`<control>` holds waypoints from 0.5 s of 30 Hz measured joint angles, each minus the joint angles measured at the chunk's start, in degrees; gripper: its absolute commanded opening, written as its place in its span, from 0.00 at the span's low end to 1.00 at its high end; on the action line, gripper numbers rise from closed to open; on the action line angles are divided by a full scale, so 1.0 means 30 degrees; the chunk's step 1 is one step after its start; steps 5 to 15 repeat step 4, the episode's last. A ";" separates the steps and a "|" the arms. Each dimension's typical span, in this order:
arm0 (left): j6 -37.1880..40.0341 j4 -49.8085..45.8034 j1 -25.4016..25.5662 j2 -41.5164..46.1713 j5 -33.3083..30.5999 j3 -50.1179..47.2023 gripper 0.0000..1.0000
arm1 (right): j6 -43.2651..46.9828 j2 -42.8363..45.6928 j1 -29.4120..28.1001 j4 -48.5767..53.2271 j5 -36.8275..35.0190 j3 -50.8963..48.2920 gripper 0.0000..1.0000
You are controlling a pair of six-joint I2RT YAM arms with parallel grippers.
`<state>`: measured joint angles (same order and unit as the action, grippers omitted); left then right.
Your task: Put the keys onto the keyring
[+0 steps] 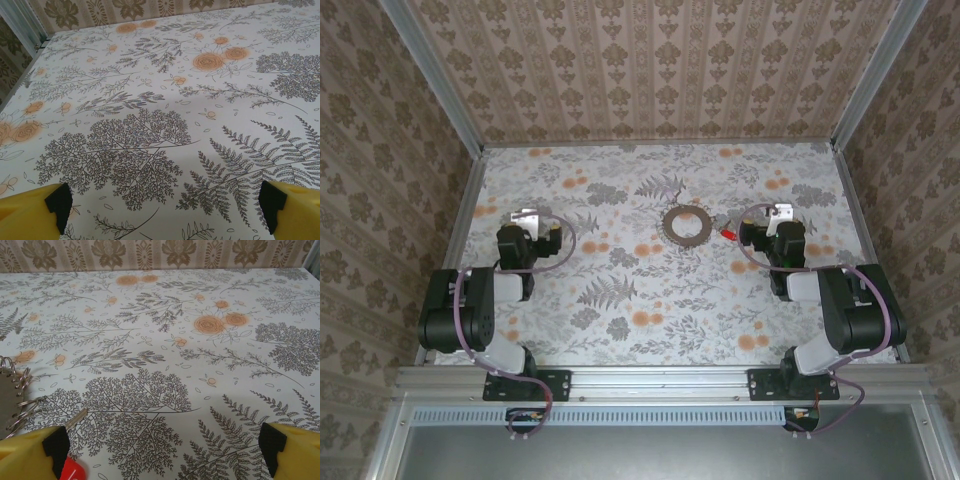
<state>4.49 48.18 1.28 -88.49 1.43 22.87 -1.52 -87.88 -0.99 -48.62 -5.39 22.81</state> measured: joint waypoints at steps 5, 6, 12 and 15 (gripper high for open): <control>0.0000 0.0000 0.0000 0.0000 0.0000 0.0000 1.00 | 0.0000 0.0000 0.0000 0.0015 0.0022 0.0000 1.00; 0.0000 0.0000 0.0000 0.0000 0.0000 0.0000 1.00 | 0.0000 0.0000 0.0000 0.0015 0.0022 0.0000 1.00; 0.0000 0.0000 0.0000 0.0000 0.0000 0.0000 1.00 | 0.0000 0.0000 0.0000 0.0015 0.0022 0.0000 1.00; 0.0000 0.0000 0.0000 0.0000 0.0000 0.0000 1.00 | 0.0000 0.0000 0.0000 0.0015 0.0022 0.0000 1.00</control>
